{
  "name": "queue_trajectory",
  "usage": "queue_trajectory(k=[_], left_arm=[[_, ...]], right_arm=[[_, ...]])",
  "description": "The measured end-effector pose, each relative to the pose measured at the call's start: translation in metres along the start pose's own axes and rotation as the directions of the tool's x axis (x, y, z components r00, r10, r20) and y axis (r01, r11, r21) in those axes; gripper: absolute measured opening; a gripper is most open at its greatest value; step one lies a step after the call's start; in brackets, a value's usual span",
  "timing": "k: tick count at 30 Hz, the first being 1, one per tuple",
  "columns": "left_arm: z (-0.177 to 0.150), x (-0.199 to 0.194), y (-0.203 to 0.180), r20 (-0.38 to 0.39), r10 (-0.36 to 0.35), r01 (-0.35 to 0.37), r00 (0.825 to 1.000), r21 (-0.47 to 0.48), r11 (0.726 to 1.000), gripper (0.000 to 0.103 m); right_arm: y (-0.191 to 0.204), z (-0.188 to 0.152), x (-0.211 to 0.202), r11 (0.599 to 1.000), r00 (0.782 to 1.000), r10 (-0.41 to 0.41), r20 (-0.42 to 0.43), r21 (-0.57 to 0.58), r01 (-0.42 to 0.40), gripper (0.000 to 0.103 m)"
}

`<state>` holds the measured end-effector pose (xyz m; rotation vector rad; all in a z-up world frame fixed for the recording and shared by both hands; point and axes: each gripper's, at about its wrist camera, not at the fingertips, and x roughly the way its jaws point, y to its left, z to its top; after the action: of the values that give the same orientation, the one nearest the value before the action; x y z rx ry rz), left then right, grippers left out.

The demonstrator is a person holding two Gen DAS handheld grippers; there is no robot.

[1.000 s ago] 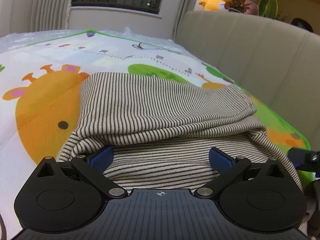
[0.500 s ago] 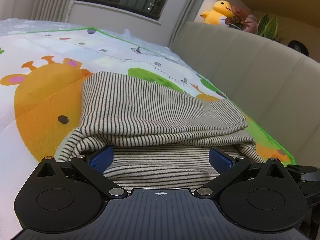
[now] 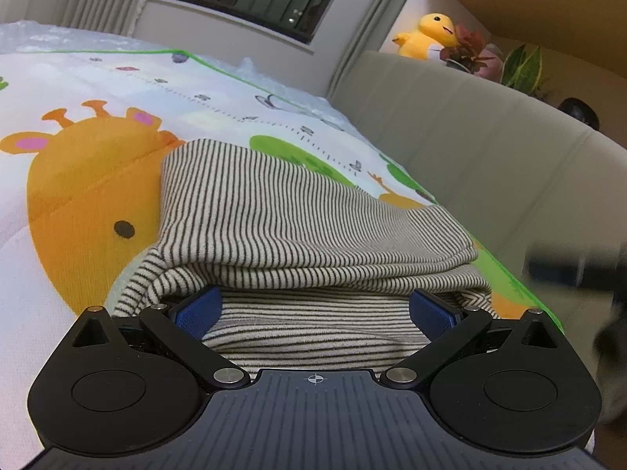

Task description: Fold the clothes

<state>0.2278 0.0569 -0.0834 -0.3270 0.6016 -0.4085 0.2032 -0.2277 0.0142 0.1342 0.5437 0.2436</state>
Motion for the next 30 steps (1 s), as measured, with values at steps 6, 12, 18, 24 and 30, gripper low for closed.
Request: queue_trajectory(k=[6, 12, 18, 24, 30], left_arm=[[0.0, 0.0, 0.001, 0.001, -0.001, 0.001, 1.0, 0.0, 1.0, 0.103], [-0.001, -0.001, 0.001, 0.004, -0.004, 0.004, 1.0, -0.004, 1.0, 0.103], [-0.002, 0.0, -0.001, 0.003, 0.005, -0.005, 1.0, 0.009, 1.0, 0.103], [0.008, -0.008, -0.012, -0.019, -0.002, 0.003, 1.0, 0.044, 0.999, 0.103], [0.033, -0.013, -0.039, 0.074, -0.064, 0.048, 0.995, 0.2, 0.979, 0.103]], right_arm=[[-0.012, 0.006, 0.081, 0.988, 0.981, -0.156, -0.118, 0.003, 0.157, 0.036], [-0.02, -0.002, 0.048, 0.995, 0.996, -0.053, -0.073, 0.078, 0.058, 0.013], [-0.037, -0.031, 0.062, 0.99, 0.982, -0.127, -0.137, 0.04, 0.134, 0.021], [-0.044, -0.045, 0.062, 0.983, 0.98, -0.167, -0.111, 0.053, 0.174, 0.042], [-0.049, -0.043, 0.064, 0.985, 0.981, -0.158, -0.117, 0.057, 0.165, 0.045]])
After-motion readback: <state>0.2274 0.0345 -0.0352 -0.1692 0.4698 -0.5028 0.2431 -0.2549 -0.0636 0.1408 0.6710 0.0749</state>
